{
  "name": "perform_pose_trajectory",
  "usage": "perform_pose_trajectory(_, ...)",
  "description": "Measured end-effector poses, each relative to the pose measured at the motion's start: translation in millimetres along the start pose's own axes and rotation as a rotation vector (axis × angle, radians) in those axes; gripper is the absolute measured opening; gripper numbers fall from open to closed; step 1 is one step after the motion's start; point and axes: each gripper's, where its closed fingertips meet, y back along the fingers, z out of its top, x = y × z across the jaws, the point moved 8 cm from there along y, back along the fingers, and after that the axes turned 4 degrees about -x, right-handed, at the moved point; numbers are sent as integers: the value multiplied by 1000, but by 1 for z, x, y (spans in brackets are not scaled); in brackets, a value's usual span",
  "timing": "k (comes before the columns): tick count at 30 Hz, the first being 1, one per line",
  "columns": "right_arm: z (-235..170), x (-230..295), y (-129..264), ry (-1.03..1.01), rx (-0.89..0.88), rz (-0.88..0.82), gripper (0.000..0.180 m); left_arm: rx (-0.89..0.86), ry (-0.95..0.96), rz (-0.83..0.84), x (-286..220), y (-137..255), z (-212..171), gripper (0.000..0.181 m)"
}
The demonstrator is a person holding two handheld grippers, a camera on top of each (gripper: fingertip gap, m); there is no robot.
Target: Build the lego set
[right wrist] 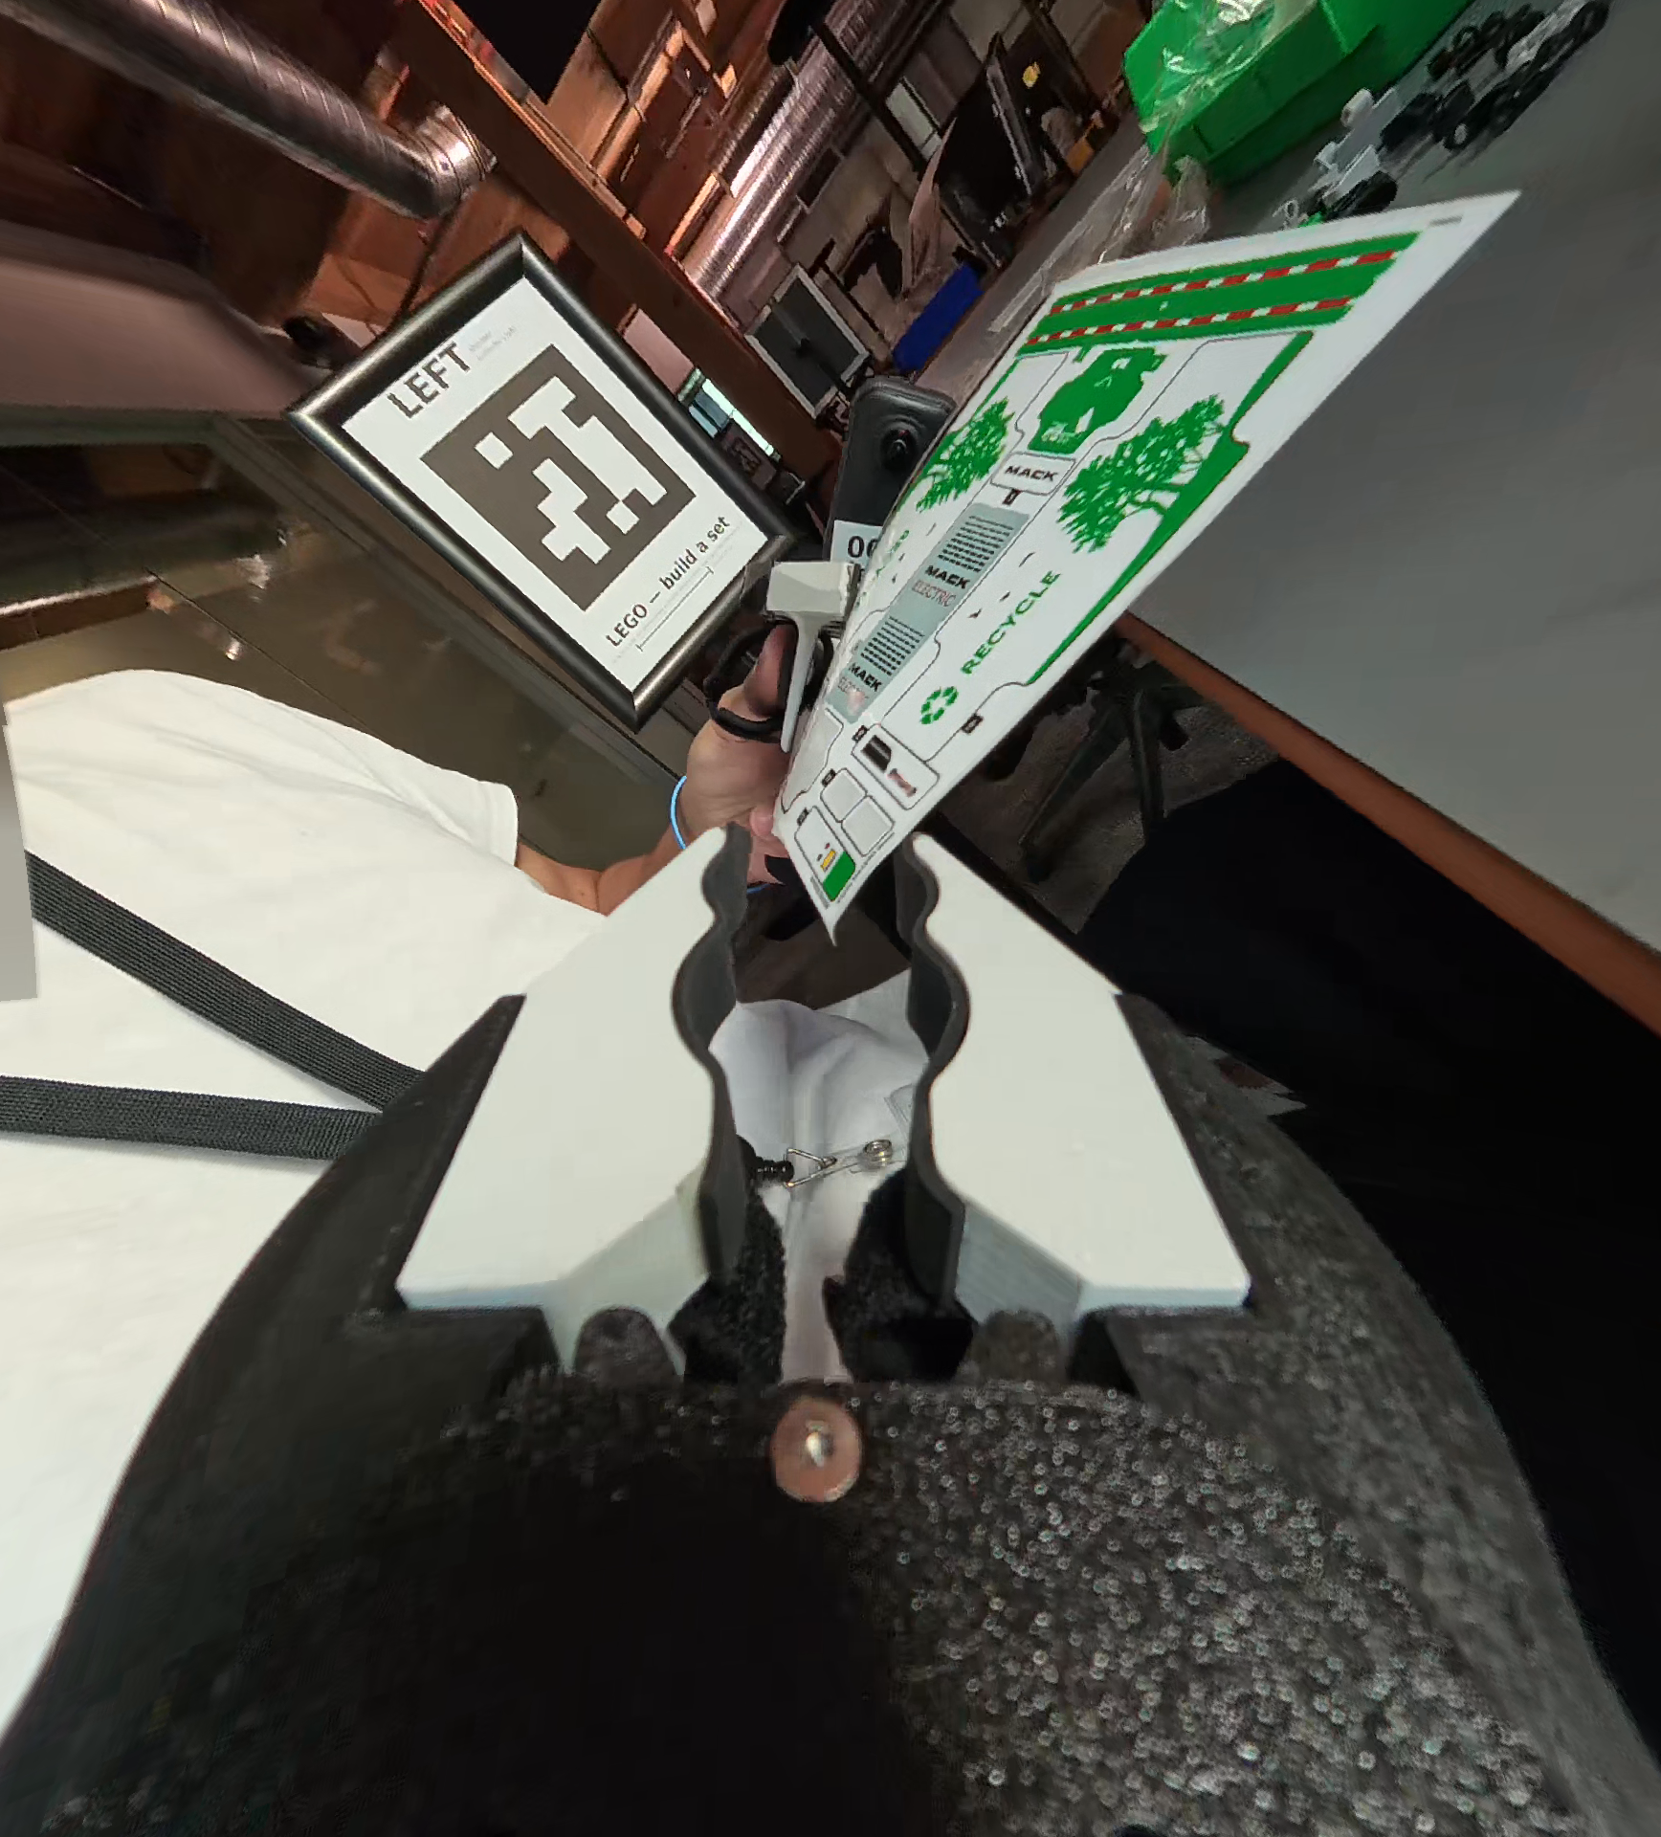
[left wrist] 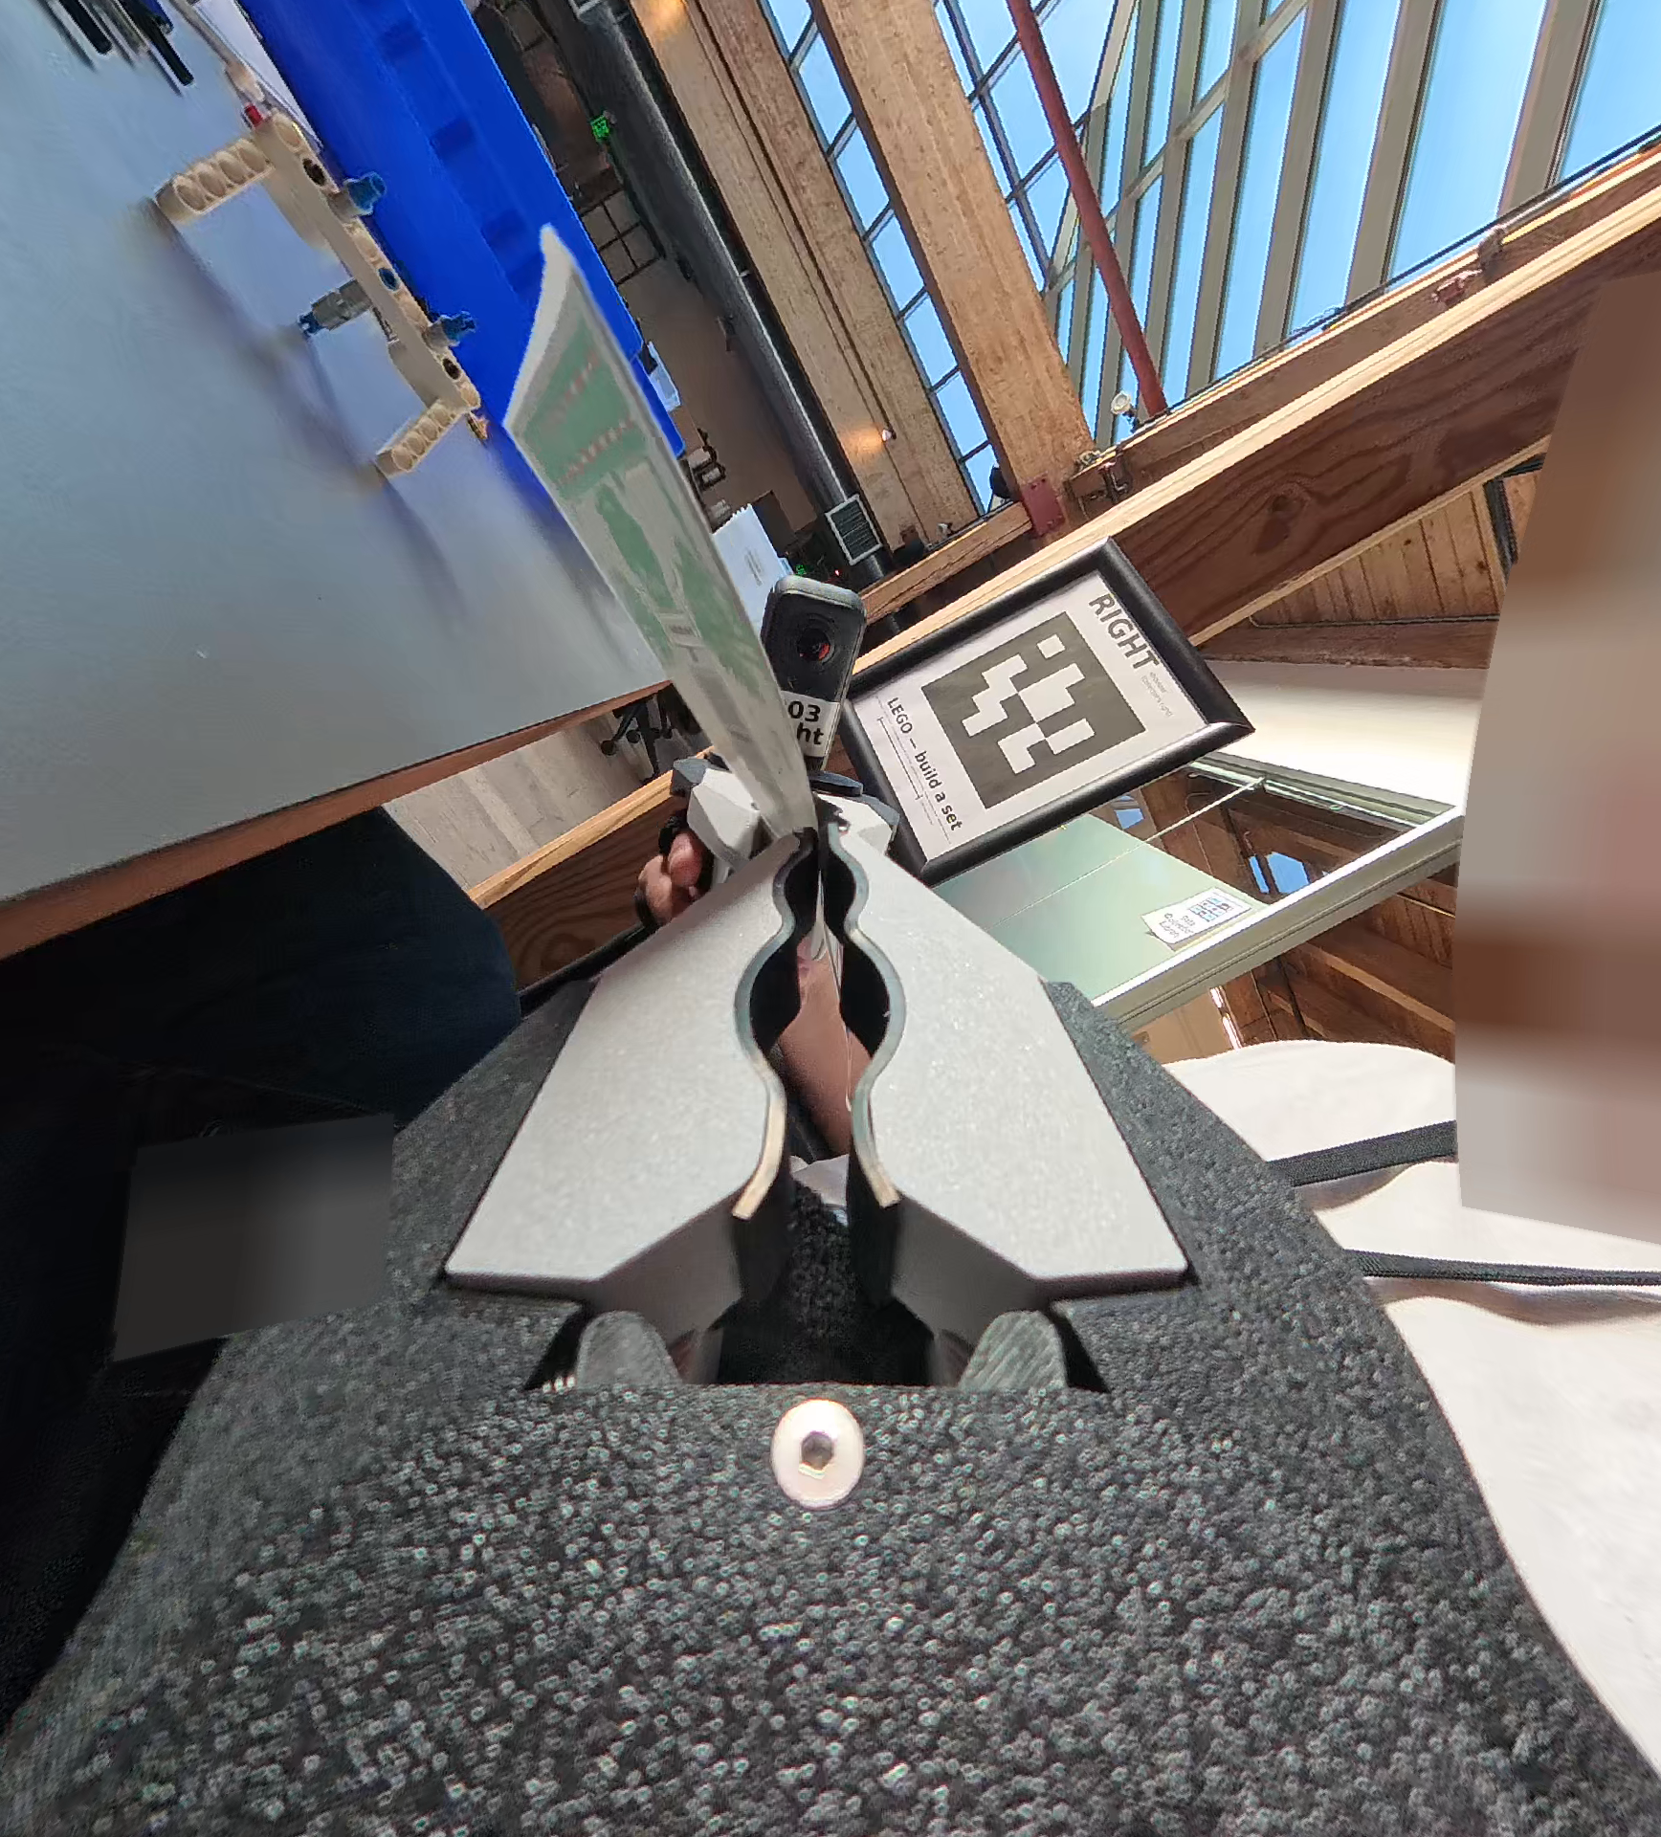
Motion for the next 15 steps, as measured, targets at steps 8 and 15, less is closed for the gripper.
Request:
perform_pose_trajectory(8,3,-4,5,8,-51,-45,0,45,-47,7,0,-2,-5,0)
perform_pose_trajectory(15,6,-4,6,-47,-90,-16,0,68,-193,75,-2,-4,-3,15)
